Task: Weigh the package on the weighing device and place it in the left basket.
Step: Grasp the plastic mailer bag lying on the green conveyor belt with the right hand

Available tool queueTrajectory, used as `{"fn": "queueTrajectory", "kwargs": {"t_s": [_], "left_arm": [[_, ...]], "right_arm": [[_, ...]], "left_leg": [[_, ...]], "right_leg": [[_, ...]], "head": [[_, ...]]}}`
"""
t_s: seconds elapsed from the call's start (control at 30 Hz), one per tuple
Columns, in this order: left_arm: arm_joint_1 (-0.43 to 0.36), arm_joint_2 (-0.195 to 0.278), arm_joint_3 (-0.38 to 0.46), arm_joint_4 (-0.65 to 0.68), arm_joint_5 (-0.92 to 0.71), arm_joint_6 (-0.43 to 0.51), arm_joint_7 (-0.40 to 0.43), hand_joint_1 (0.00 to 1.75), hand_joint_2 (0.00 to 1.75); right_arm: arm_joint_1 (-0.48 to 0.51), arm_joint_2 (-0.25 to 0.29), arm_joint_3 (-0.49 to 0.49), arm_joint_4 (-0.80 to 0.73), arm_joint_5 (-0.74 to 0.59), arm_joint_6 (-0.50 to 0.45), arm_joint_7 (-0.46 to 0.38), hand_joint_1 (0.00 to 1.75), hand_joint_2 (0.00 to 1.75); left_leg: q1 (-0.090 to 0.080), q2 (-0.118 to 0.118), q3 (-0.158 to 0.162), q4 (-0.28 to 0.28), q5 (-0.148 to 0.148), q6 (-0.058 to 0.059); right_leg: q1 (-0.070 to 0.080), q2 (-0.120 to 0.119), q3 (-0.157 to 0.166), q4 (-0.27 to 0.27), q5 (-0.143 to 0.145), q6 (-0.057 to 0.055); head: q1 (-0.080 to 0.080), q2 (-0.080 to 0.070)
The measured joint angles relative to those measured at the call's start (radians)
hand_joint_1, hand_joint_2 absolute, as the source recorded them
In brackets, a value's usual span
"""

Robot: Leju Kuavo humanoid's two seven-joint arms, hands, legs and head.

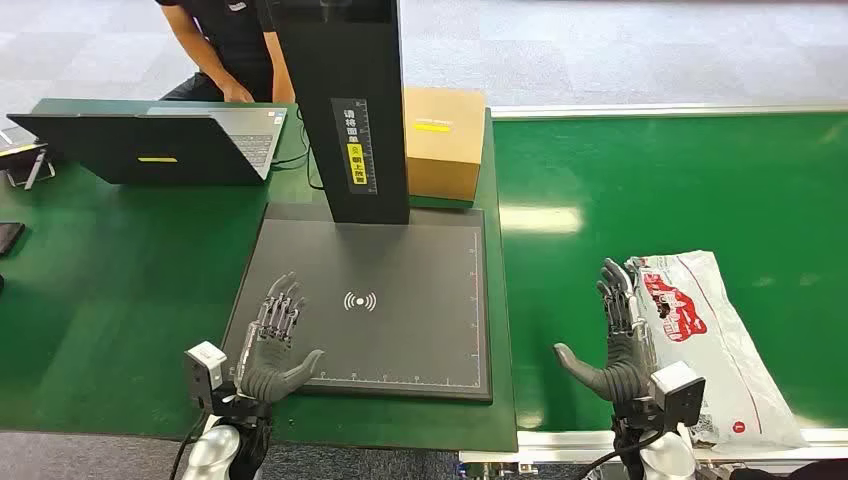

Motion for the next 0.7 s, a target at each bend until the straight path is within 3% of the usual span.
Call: {"fn": "queueTrajectory", "kwargs": {"t_s": [0.1, 0.27, 0.33, 0.47, 0.7], "left_arm": [[0.001, 0.000, 0.000, -0.001, -0.001, -0.001, 0.001, 0.00, 1.75], [0.013, -0.004, 0.007, -0.011, -0.004, 0.001, 0.003, 0.00, 1.75], [0.017, -0.005, 0.011, -0.014, -0.008, 0.002, 0.003, 0.00, 1.75], [0.019, -0.006, 0.015, -0.019, -0.015, 0.003, 0.006, 0.00, 1.75], [0.019, -0.009, 0.019, -0.019, -0.021, 0.006, 0.008, 0.00, 1.75]], "right_arm": [[0.000, -0.002, -0.002, -0.006, 0.070, -0.066, 0.007, 0.00, 1.75], [0.004, -0.004, -0.064, -0.033, 0.508, -0.486, 0.141, 0.00, 1.75], [0.006, -0.006, -0.101, -0.039, 0.642, -0.582, 0.196, 0.00, 1.75], [0.015, -0.006, -0.165, -0.042, 0.677, -0.635, 0.228, 0.00, 1.75], [0.024, 0.003, -0.256, -0.042, 0.564, -0.609, 0.261, 0.00, 1.75]], "left_leg": [[0.000, 0.000, 0.000, 0.000, 0.000, 0.000], [0.000, 0.000, 0.000, 0.000, 0.000, 0.000], [0.000, 0.000, 0.000, 0.000, 0.000, 0.000], [0.000, 0.000, 0.000, 0.000, 0.000, 0.000], [0.000, 0.000, 0.000, 0.000, 0.000, 0.000]], "right_leg": [[0.000, 0.000, 0.000, 0.000, 0.000, 0.000], [0.000, 0.000, 0.000, 0.000, 0.000, 0.000], [0.000, 0.000, 0.000, 0.000, 0.000, 0.000], [0.000, 0.000, 0.000, 0.000, 0.000, 0.000], [0.000, 0.000, 0.000, 0.000, 0.000, 0.000]], "head": [[0.000, 0.000], [0.000, 0.000], [0.000, 0.000], [0.000, 0.000], [0.000, 0.000]]}}
